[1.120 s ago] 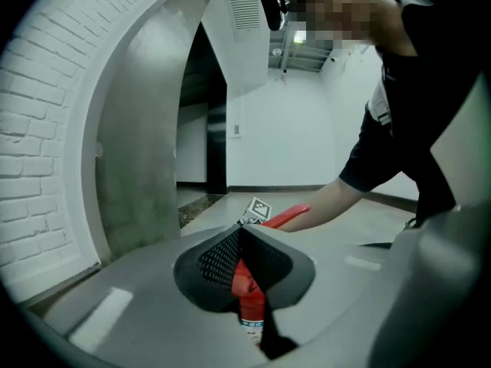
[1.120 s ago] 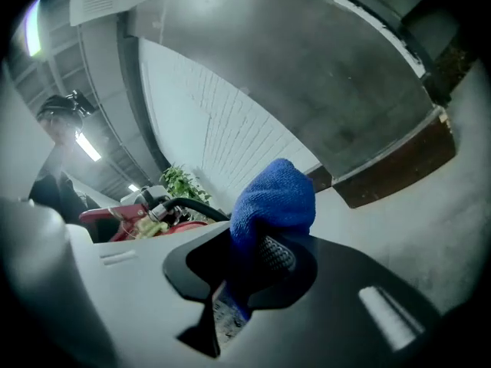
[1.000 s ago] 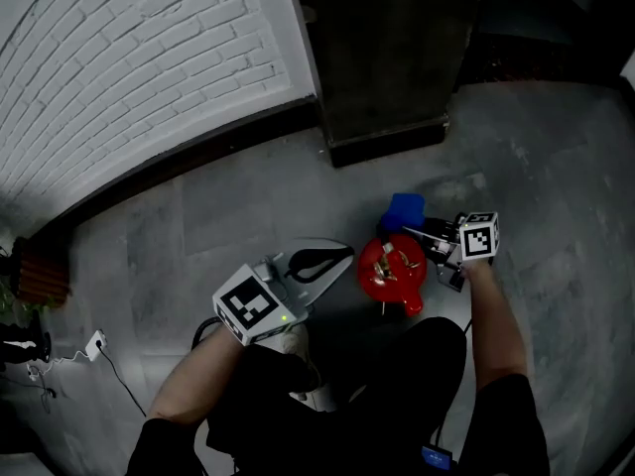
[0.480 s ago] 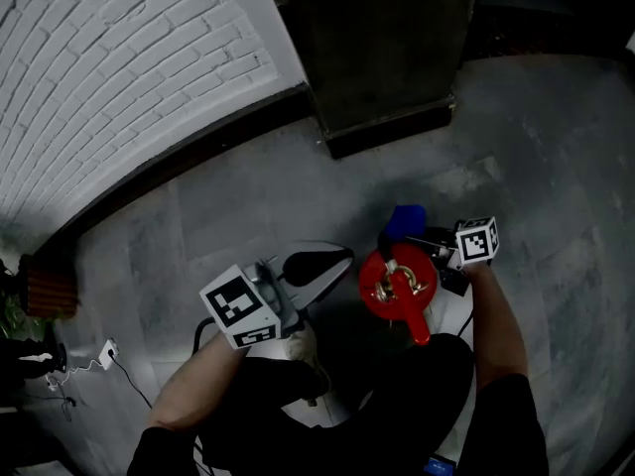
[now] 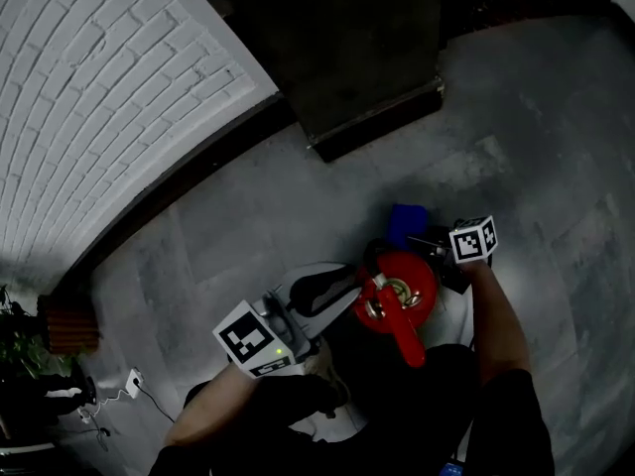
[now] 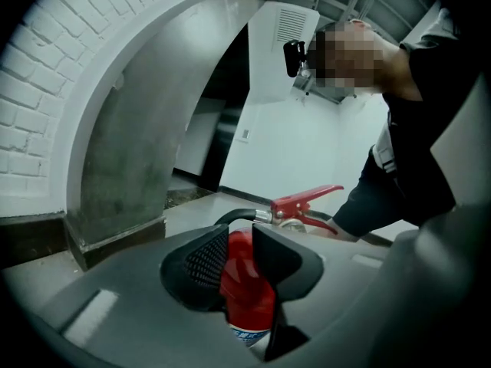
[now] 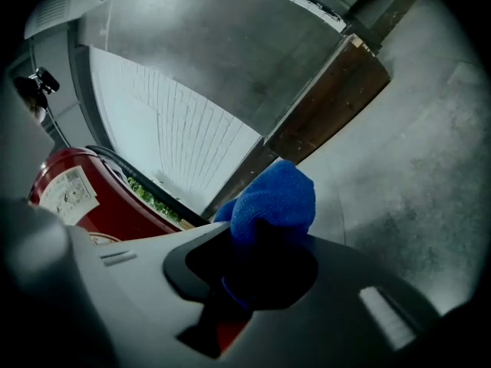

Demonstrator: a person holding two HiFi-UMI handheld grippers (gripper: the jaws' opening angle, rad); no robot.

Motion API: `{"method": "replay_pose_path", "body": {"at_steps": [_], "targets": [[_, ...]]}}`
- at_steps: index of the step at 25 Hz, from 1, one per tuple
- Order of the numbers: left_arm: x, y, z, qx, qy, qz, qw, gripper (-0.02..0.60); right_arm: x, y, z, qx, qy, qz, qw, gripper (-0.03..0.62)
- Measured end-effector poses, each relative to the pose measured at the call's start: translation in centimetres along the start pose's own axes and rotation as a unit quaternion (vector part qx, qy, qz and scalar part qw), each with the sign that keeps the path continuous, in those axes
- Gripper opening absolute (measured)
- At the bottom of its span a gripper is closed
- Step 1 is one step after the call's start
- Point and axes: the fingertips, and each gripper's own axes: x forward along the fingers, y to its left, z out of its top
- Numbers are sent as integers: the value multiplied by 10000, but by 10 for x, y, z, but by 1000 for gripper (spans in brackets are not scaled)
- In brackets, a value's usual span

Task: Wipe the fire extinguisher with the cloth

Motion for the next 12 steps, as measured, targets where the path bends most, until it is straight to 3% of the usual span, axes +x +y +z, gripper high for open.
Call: {"method": "replay_pose_path", "body": {"at_steps": [3,7,12], "targets": [[5,-1,-2,-31,34,-58,10000,120,5,-10,-4,-68,27,-238,9997,60],[3,-2,0,-420,-61,-148,9990,121,12,-27,-17,136,10,-497,9987,58],[-1,-6,-6,-402,51,-201,9990,120,15,-55,-35,394,-30,-1026,9939,58]]}}
